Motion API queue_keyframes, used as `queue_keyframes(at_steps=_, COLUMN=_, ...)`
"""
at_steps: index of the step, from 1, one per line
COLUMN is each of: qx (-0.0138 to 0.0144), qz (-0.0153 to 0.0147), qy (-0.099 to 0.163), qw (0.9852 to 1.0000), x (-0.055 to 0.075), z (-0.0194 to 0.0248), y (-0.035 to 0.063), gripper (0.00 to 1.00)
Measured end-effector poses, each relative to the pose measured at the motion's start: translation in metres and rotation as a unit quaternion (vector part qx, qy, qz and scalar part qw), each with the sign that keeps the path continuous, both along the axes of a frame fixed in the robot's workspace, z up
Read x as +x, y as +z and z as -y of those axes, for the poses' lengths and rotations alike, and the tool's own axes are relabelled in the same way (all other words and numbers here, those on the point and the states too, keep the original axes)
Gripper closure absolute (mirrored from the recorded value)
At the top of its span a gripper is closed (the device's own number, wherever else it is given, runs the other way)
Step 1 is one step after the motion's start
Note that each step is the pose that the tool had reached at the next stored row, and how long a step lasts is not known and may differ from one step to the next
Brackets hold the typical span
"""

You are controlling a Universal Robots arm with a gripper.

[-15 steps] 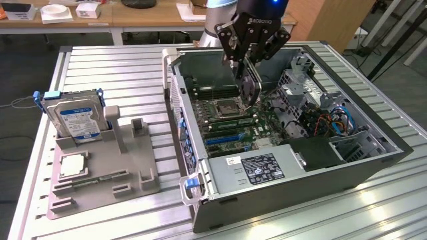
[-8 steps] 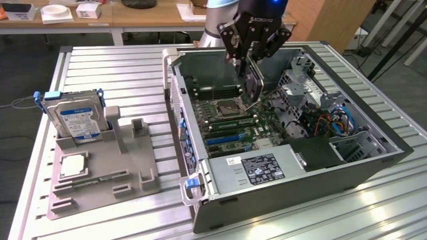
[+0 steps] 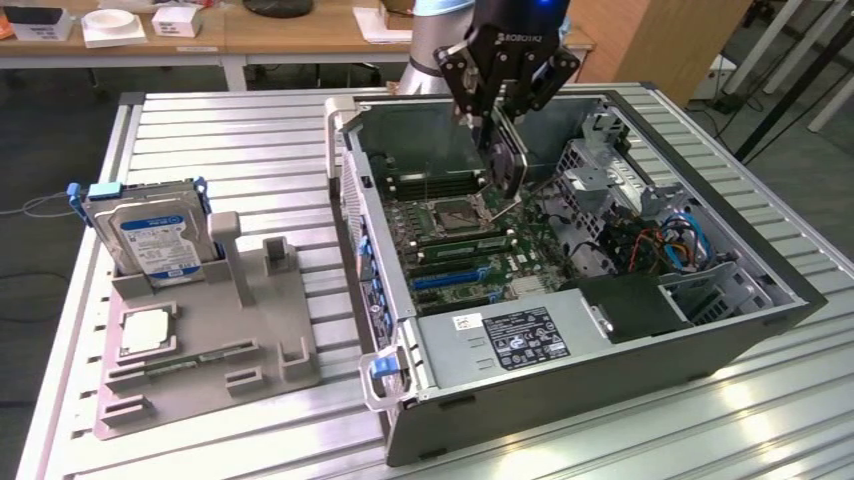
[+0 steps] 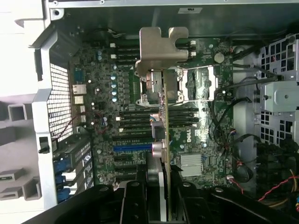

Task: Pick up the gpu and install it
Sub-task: 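Pick up the gpu and move the gpu toward the slot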

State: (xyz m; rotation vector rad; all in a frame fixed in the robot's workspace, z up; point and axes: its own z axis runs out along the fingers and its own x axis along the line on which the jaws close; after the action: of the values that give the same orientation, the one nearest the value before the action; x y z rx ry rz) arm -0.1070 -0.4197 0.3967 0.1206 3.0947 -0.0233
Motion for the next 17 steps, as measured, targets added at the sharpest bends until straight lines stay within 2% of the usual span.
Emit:
queue_keyframes(at_steps=3, qx=0.0001, qz=0.0015, qy=0.0, qw=1.0, x=0.0, z=0.0, y=-0.0026, gripper=0.71)
queue_keyframes(at_steps=9, qx=-0.0003, qz=0.0012, qy=0.0, qw=1.0, x=0.0, z=-0.0005, y=-0.0073, gripper=0.71)
queue_keyframes(at_steps=10, qx=-0.0012, qz=-0.0003, qy=0.0, qw=1.0, x=-0.0001, z=-0.0006, y=-0.0075, gripper=0.71)
queue_keyframes(at_steps=13, qx=-0.005, qz=-0.0082, qy=0.0, qw=1.0, x=-0.0001, z=-0.0014, y=-0.0088, gripper=0.71)
queue_keyframes(at_steps=16, qx=-0.0098, qz=-0.0197, qy=0.0, qw=0.9998, x=0.0002, z=-0.0021, y=-0.0098, gripper=0.71)
queue_keyframes(at_steps=17, qx=-0.0121, qz=-0.0246, qy=0.0, qw=0.9996, x=0.0003, z=-0.0023, y=-0.0101, gripper=0.71)
